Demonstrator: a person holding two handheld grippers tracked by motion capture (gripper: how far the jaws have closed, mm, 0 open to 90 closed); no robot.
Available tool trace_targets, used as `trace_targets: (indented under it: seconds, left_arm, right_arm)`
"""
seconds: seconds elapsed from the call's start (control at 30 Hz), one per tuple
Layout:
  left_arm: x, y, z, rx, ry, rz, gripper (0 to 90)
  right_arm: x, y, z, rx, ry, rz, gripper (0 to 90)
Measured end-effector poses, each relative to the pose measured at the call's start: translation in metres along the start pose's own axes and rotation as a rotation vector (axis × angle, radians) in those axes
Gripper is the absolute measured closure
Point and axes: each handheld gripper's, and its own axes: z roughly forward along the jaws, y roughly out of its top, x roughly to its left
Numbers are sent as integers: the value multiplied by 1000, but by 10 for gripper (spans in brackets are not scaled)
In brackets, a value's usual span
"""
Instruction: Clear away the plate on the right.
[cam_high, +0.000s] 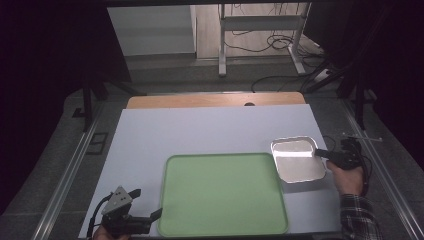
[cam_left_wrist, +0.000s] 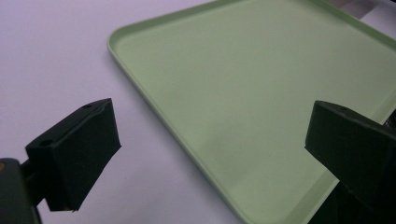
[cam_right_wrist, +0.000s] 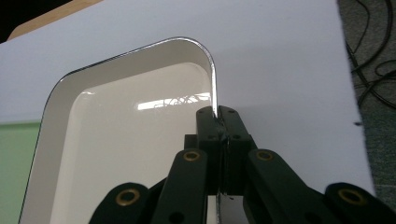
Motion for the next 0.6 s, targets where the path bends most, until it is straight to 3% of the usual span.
trace_targets:
  seconds: [0.23, 0.6]
  left_arm:
    - [0, 0, 0, 0, 1, -1, 30]
    - [0, 0, 0, 0, 2, -2, 30]
  right_arm:
    - [20, 0, 6, 20, 38, -34, 891]
    - [40, -3, 13, 35, 98, -46, 891]
